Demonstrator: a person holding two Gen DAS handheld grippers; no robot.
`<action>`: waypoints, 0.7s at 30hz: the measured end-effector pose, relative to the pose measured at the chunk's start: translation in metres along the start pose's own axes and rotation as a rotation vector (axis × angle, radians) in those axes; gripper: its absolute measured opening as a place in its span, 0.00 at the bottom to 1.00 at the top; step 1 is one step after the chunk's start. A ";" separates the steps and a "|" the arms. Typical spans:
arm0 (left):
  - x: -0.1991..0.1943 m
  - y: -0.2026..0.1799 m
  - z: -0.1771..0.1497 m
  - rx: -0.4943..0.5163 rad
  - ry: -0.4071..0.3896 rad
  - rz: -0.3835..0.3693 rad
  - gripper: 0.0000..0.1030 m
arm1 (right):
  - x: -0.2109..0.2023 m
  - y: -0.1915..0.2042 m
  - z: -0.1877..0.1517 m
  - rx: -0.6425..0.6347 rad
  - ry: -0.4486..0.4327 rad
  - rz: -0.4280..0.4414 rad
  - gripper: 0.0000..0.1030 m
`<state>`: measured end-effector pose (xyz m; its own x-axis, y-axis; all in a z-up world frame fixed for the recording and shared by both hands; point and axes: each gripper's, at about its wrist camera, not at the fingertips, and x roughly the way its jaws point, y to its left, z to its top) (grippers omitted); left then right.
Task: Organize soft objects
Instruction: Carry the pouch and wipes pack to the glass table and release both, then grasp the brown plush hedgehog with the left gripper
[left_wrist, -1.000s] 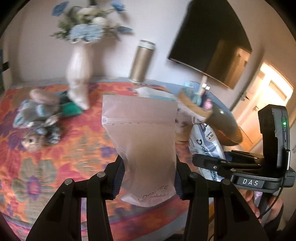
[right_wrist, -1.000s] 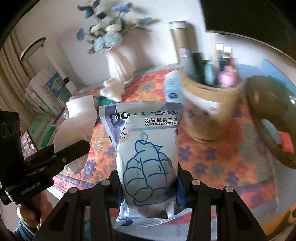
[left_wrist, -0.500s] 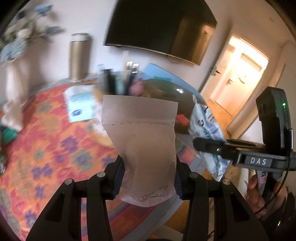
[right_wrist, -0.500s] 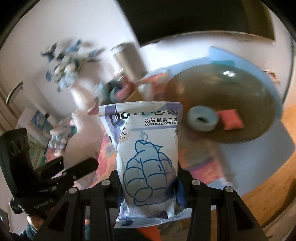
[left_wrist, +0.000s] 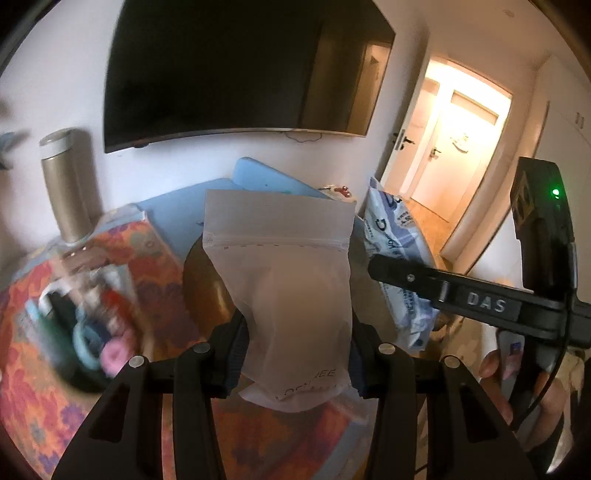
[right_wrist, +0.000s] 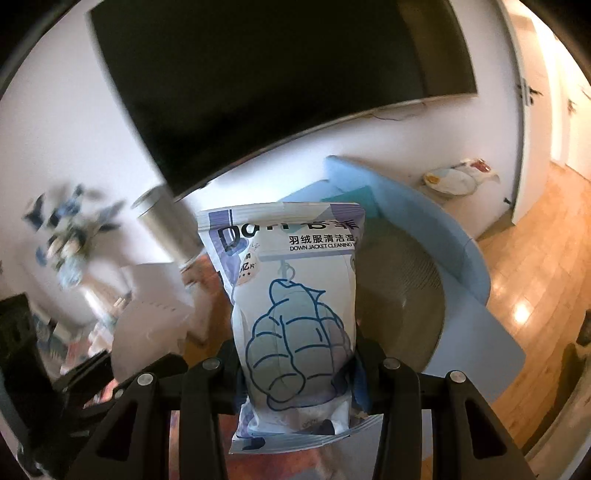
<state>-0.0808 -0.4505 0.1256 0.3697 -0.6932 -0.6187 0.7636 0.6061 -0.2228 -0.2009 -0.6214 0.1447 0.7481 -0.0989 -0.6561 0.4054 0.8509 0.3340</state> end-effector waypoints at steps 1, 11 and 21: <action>0.007 -0.002 0.003 0.000 0.006 0.007 0.41 | 0.007 -0.004 0.006 0.018 0.010 -0.008 0.41; 0.033 -0.014 0.010 0.033 -0.021 0.034 0.87 | 0.042 -0.044 0.026 0.103 0.051 -0.004 0.64; -0.033 -0.010 -0.022 0.055 -0.050 0.056 0.88 | -0.015 0.024 -0.018 -0.131 0.012 0.068 0.64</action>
<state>-0.1119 -0.4256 0.1317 0.4375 -0.6784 -0.5902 0.7686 0.6228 -0.1461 -0.2118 -0.5898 0.1500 0.7648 -0.0328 -0.6434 0.2813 0.9154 0.2877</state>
